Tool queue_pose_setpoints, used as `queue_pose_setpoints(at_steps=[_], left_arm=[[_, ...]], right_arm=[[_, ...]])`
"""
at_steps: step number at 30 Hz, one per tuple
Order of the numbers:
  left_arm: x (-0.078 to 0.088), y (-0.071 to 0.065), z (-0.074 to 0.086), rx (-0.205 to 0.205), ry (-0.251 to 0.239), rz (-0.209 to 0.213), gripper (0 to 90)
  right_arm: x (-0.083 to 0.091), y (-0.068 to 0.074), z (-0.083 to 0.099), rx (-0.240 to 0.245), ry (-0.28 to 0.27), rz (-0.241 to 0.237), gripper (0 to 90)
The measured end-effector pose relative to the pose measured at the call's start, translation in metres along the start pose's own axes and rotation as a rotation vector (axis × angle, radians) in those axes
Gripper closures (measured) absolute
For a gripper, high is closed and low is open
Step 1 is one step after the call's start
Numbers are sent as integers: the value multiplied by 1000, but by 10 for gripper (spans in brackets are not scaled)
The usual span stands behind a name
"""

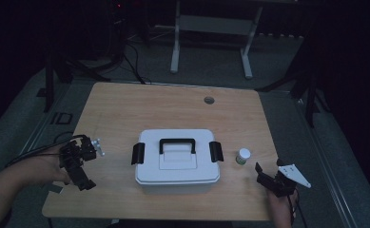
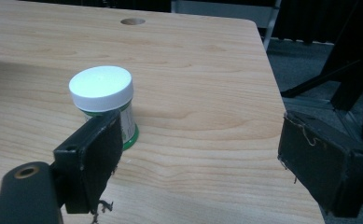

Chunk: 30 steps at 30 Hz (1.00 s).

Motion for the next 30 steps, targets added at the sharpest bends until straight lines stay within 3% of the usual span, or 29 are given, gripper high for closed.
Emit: queue_pose_setpoints(at_steps=[14,21,30], left_arm=[[18,-11,-48,-88,-15,28,8],[13,-16,-71,-154,27,28,8],[14,-25,-103,-204,-1,64,8]], right_arm=[[0,0,0,-7,5,-10,140],[0,1,0,0,2,-10,140],[0,1,0,1,-1,-12,140]])
Point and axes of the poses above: each handheld gripper's, and its own axes: x roughly backward along the jaws, z roughly out of its underside, y roughly to its left, the point moved 8 cm from there along -x, roughly forward along the jaws, and after that the axes turned 14 degrees about -y, right-handed, at the moved point
